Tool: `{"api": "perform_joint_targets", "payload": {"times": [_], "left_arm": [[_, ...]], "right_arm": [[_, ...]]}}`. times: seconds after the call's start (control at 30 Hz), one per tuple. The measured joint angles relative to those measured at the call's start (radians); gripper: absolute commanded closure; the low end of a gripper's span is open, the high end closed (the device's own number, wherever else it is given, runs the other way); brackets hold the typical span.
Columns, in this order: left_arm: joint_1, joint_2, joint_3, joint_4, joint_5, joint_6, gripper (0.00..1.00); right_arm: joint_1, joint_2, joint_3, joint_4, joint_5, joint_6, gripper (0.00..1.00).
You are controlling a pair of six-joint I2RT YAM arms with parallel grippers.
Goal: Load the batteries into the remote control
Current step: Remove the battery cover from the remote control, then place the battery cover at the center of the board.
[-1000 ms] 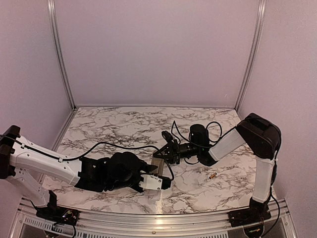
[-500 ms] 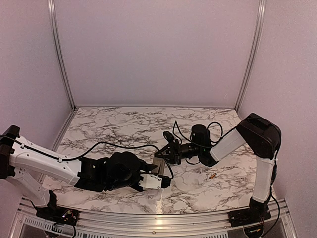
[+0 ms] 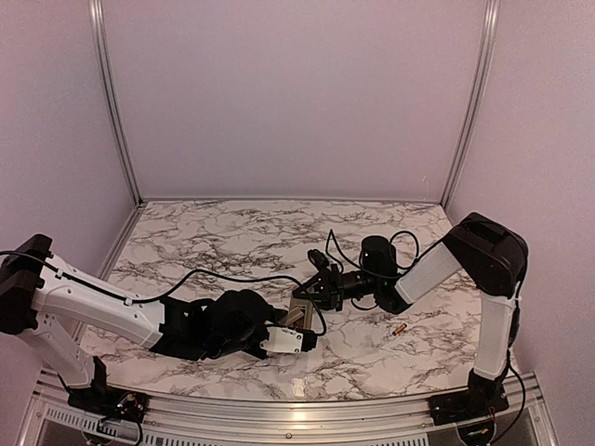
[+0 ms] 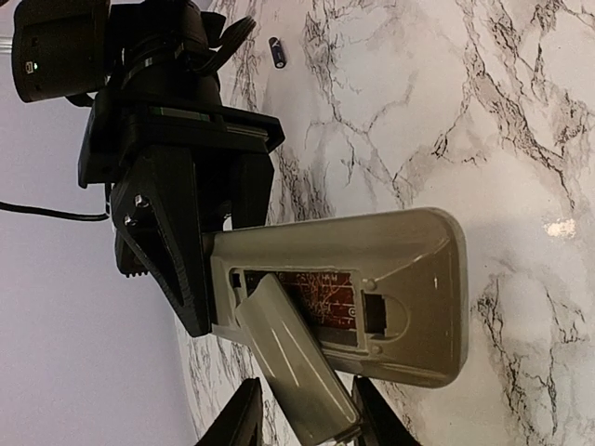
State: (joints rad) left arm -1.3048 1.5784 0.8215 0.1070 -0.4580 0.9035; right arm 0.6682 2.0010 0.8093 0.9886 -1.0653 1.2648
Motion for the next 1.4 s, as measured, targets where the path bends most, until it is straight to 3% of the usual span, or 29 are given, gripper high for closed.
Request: {"api": "perform_joint_targets", "payload": {"times": [0.23, 0.57, 0.93, 1.23, 1.4], "left_arm": [[0.005, -0.003, -0.011, 0.0, 0.0, -0.024, 0.71], [0.018, -0.003, -0.012, 0.022, -0.033, -0.06, 1.0], [0.022, -0.007, -0.013, 0.031, -0.079, -0.118, 1.0], [0.194, -0.06, 0.051, -0.055, -0.082, -0.53, 1.0], [0.29, -0.05, 0.085, -0.112, 0.002, -0.744, 1.0]], "right_arm": [[-0.004, 0.002, -0.002, 0.001, 0.001, -0.002, 1.0], [-0.005, 0.015, -0.002, 0.03, 0.001, 0.023, 1.0], [-0.024, 0.018, -0.015, 0.051, 0.002, 0.026, 1.0], [-0.111, -0.072, -0.035, -0.061, 0.024, -0.078, 1.0], [-0.164, -0.158, -0.068, -0.072, 0.037, -0.129, 1.0]]}}
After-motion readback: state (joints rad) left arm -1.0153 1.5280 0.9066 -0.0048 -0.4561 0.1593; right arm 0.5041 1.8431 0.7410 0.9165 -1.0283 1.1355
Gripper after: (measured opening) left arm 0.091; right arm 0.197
